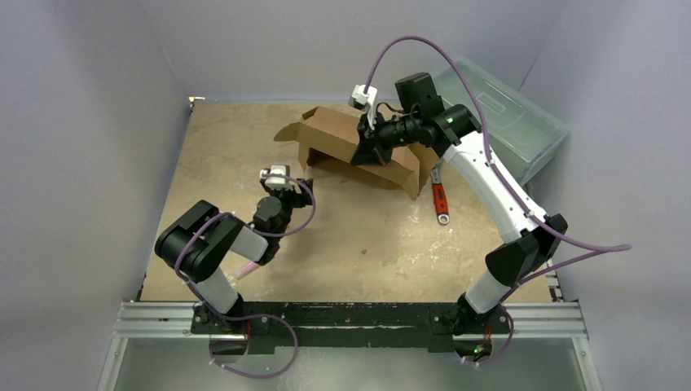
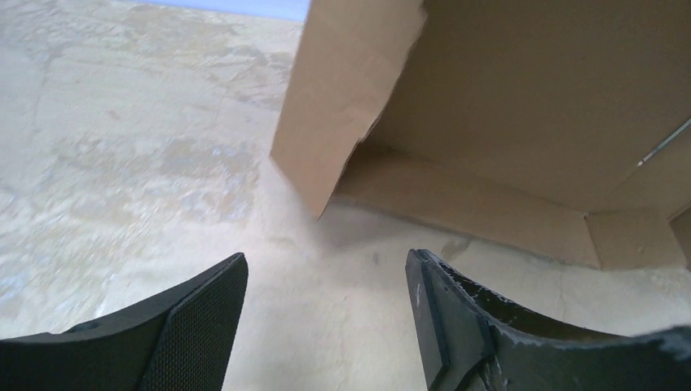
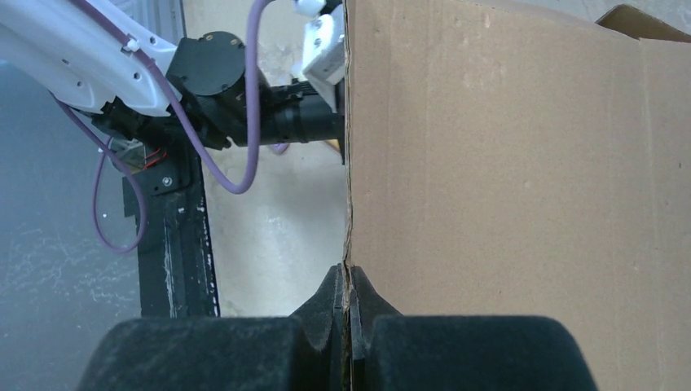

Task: Fold the paper box
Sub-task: Fold the paper box at the center of the board.

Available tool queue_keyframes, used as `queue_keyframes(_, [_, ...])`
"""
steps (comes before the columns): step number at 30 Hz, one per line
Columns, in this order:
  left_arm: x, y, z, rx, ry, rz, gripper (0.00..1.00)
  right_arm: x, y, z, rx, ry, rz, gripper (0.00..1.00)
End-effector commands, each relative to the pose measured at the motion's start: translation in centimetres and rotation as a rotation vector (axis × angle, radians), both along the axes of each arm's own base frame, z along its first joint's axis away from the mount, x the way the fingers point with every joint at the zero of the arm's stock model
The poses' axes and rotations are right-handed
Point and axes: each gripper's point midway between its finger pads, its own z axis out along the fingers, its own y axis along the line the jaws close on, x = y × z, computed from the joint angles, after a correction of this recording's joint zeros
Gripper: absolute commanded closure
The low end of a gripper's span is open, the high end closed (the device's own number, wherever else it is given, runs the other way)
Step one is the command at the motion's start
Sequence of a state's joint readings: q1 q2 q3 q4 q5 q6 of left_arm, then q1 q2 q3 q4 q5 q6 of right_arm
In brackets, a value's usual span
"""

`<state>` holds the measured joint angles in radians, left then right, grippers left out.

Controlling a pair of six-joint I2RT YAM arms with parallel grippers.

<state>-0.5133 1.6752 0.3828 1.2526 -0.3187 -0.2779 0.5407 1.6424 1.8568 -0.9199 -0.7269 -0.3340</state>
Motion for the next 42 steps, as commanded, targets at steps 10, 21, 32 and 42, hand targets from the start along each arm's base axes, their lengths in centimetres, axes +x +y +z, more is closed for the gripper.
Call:
queue_keyframes(10, [-1.4, 1.6, 3.8, 0.024, -0.228, 0.02, 0.15, -0.7, -0.3, 3.1, 0.088, -0.039, -0.005, 1.0])
queue_keyframes(21, [5.3, 0.1, 4.1, 0.118, -0.208, 0.123, 0.21, -0.8, -0.1, 2.9, 0.093, -0.027, 0.007, 1.0])
queue_keyframes(32, [7.0, 0.5, 4.2, 0.088, -0.209, 0.2, 0.69, -0.7, 0.1, 2.7, 0.092, -0.02, 0.013, 1.0])
queue_keyframes(42, [3.5, -0.1, 5.2, 0.064, -0.175, 0.089, 1.0, -2.1, -0.6, 3.8, 0.115, -0.031, 0.012, 1.0])
